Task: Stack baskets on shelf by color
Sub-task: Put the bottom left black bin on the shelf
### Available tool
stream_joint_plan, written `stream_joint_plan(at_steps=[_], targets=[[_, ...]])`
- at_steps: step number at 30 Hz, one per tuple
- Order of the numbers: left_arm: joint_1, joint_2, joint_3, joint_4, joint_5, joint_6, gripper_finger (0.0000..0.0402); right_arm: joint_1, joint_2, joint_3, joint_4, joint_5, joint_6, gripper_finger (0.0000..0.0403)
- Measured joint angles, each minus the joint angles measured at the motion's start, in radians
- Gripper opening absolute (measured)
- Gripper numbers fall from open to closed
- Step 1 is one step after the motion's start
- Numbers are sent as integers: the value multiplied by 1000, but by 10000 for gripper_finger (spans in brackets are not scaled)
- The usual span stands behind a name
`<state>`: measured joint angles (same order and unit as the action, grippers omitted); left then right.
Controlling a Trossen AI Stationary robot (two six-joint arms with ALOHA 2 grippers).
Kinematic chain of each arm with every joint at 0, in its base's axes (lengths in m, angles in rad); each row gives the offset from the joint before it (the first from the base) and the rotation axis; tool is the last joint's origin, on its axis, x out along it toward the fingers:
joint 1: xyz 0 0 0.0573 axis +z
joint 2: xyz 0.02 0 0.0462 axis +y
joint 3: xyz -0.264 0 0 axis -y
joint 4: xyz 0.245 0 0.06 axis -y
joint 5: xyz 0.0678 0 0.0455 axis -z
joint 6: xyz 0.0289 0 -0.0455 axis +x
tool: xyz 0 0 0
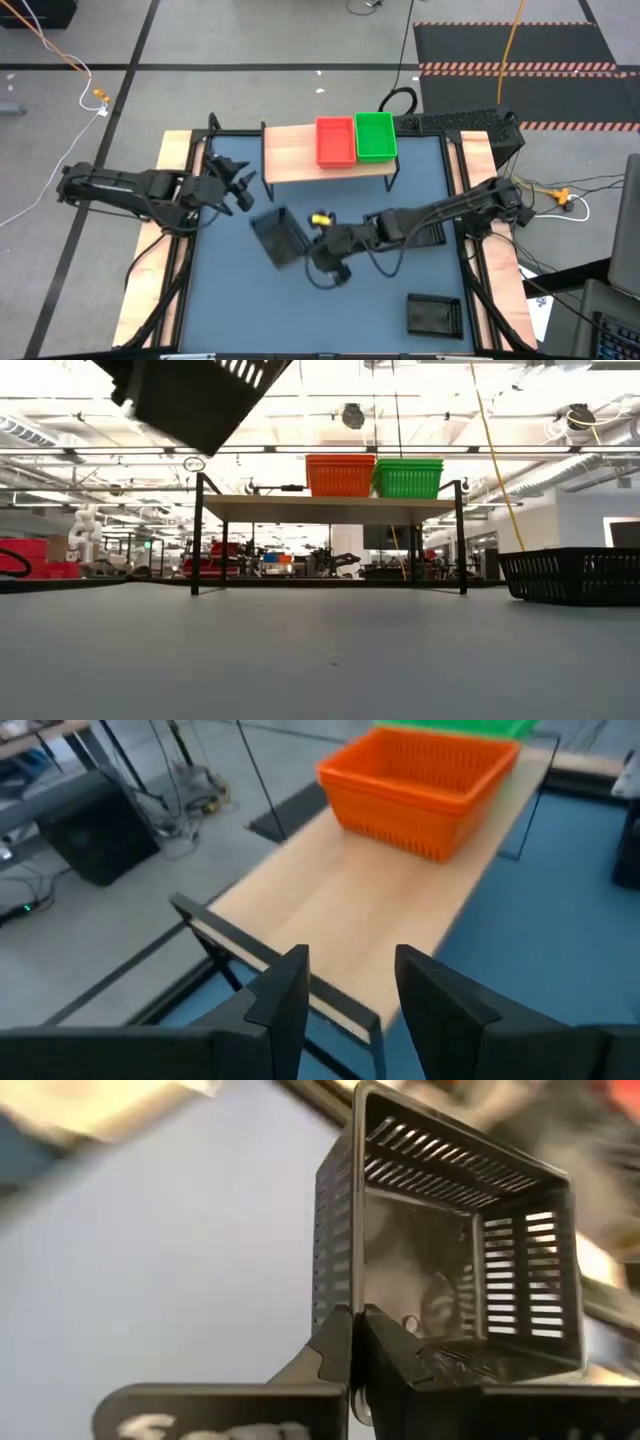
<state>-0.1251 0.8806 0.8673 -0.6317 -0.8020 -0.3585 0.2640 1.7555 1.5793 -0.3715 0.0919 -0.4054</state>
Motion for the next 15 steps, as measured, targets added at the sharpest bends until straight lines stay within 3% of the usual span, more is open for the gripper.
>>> stream_joint_plan(at_steps=[2, 5, 9, 15], targets=[[-18, -36, 0, -27, -30, -14, 152, -17, 1, 45, -14, 116, -28, 3], [-41, -72, 0, -74, -86, -46, 152, -52, -1, 100, -4, 211, -49, 3], [-53, -87, 0, -162, -146, -112, 152, -128, 0, 140, 3, 204, -120, 3], [-54, -88, 0, -182, -152, -138, 152, -274, 11, 146, 70, 195, -149, 2]])
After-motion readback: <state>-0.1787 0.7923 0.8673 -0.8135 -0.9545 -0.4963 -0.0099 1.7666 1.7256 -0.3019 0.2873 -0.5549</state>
